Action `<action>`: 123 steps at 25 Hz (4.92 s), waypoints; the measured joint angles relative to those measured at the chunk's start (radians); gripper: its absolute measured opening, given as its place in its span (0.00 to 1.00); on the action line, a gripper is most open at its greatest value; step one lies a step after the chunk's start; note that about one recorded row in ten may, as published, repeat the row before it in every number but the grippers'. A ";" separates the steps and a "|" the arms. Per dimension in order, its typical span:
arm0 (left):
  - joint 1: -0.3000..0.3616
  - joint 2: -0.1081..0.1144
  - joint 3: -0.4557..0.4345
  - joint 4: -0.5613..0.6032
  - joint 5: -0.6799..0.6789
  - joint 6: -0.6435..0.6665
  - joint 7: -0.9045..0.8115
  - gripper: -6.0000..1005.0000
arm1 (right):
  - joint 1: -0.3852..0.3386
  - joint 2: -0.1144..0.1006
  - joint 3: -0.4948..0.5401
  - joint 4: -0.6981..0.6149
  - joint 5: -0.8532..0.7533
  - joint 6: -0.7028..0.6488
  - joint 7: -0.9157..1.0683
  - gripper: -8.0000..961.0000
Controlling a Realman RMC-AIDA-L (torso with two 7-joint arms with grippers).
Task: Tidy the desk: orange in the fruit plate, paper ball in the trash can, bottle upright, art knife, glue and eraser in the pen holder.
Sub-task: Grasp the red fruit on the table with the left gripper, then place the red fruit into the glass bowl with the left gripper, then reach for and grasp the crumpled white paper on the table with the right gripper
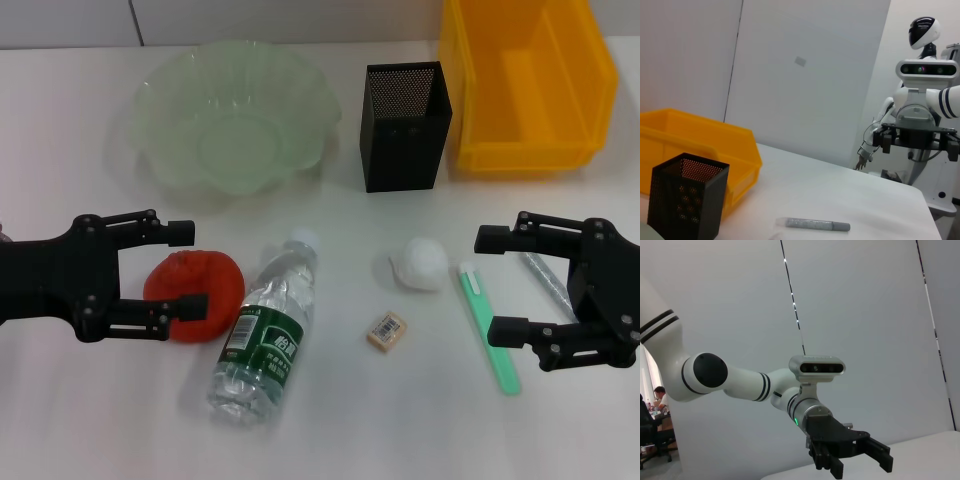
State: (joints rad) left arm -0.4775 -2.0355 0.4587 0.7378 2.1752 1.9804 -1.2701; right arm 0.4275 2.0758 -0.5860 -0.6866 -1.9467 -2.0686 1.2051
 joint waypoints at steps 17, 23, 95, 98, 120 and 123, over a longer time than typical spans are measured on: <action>-0.005 0.000 0.001 0.034 0.002 0.002 -0.042 0.85 | -0.007 0.000 0.000 0.010 0.005 0.000 0.001 0.88; -0.028 -0.013 0.112 0.219 0.010 -0.013 -0.221 0.84 | -0.032 0.000 0.008 0.010 0.003 0.005 0.002 0.88; -0.161 -0.037 0.202 -0.127 -0.525 -0.834 -0.015 0.36 | -0.084 0.001 0.025 0.159 0.011 0.056 -0.094 0.87; -0.157 -0.036 0.210 -0.127 -0.526 -0.799 -0.020 0.52 | -0.078 0.001 0.043 0.159 0.012 0.056 -0.094 0.87; 0.059 0.053 0.251 -0.008 -0.383 -0.315 -0.106 0.84 | 0.040 -0.083 -0.106 -0.804 -0.264 0.053 0.964 0.87; 0.059 0.053 0.251 -0.008 -0.383 -0.315 -0.106 0.84 | 0.097 -0.075 -0.266 -0.919 -0.357 0.048 1.075 0.87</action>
State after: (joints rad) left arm -0.4187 -1.9823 0.7101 0.7294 1.7919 1.6657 -1.3759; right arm 0.5243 2.0012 -0.8523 -1.6054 -2.3034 -2.0205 2.2799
